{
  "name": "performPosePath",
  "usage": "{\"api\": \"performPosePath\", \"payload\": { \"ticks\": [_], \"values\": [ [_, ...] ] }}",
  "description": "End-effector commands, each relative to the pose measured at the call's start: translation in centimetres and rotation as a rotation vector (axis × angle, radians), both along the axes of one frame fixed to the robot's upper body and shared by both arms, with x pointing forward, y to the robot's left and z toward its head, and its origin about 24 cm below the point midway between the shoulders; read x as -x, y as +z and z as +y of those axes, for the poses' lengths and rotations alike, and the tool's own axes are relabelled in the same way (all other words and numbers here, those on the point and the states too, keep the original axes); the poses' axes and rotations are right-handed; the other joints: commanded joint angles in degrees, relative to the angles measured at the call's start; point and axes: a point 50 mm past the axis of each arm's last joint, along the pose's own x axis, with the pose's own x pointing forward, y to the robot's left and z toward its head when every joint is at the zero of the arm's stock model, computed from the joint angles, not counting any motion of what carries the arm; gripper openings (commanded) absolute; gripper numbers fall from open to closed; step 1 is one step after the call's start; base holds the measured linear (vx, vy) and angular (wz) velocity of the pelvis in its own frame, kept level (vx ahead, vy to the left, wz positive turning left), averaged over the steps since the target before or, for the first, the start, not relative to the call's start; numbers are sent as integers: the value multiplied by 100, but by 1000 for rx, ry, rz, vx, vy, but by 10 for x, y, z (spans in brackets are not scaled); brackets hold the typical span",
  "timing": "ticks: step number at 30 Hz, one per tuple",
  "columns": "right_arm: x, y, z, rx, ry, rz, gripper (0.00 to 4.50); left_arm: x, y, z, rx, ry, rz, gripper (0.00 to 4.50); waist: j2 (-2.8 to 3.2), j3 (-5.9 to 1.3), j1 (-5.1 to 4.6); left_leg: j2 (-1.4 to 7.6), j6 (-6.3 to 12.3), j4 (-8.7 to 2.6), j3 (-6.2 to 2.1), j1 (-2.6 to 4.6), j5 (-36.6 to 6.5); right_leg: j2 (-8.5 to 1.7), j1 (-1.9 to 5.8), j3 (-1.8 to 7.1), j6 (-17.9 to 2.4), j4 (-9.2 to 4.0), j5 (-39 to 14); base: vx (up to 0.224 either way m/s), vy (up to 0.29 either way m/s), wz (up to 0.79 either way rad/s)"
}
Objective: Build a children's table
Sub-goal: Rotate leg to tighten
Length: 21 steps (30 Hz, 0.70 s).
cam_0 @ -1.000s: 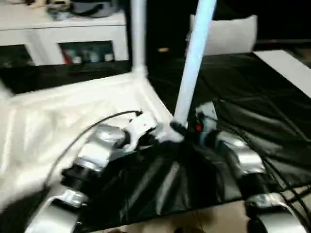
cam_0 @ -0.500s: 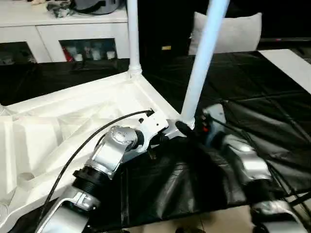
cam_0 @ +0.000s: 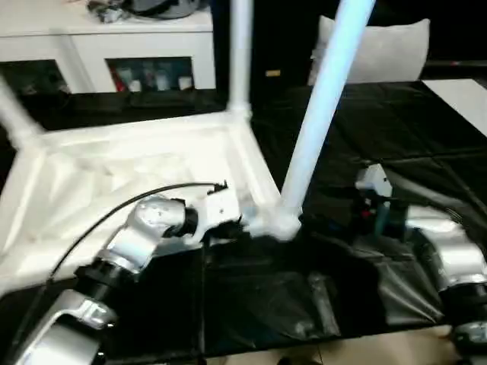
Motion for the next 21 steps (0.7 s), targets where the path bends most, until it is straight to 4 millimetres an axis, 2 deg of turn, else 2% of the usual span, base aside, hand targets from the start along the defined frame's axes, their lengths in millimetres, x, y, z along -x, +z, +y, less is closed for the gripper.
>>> {"api": "performPosePath", "payload": {
  "ticks": [1, 3, 4, 7, 12, 15, 21],
  "values": [
    [4, 1, 7, 36, 138, 42, 404, 9, -3, -5, -78, -184, 31, 0, -64, -373, 3, 367, 325, -389, -117, 128, -1542, -358, 236, 254, -1286, -370, -1738, 0, 0, 0],
    [5, 1, 10, 43, 167, 54, 392, 9, -3, -5, -85, -205, 32, 0, -42, -372, 27, 372, 323, -399, -126, 112, -1519, -361, 244, 255, -1262, -359, -1779, 0, 0, 0],
    [5, 0, 11, 45, 180, 60, 370, 9, -3, -5, -88, -214, 32, 0, -40, -373, 37, 378, 295, -398, -127, 123, -1548, -364, 235, 255, -1259, -358, -1780, 0, 0, 0],
    [6, -5, 19, 53, 246, 88, 348, 10, -1, -7, -95, -269, 36, 0, -54, -379, 90, 377, 246, -398, -120, 140, -1540, -369, 225, 262, -1258, -353, -1799, 0, 0, 0],
    [5, -8, 26, 56, 262, 89, 309, 9, 1, -10, -95, -290, 32, 0, -35, -383, 114, 381, 165, -402, -120, 154, -1553, -373, 218, 269, -1291, -338, -1723, 0, 0, 0],
    [5, -9, 27, 49, 265, 95, 277, 8, 1, -11, -90, -290, 32, 0, -55, -387, 111, 374, 173, -400, -122, 133, -1509, -376, 243, 265, -1286, -330, -1688, 0, 0, 0],
    [9, -11, 29, 30, 291, 126, 230, 7, 0, -10, -82, -288, 45, 0, -48, -384, 116, 378, 172, -402, -129, 136, -1549, -379, 241, 264, -1228, -347, -1844, 0, 0, 0]
  ]
}}
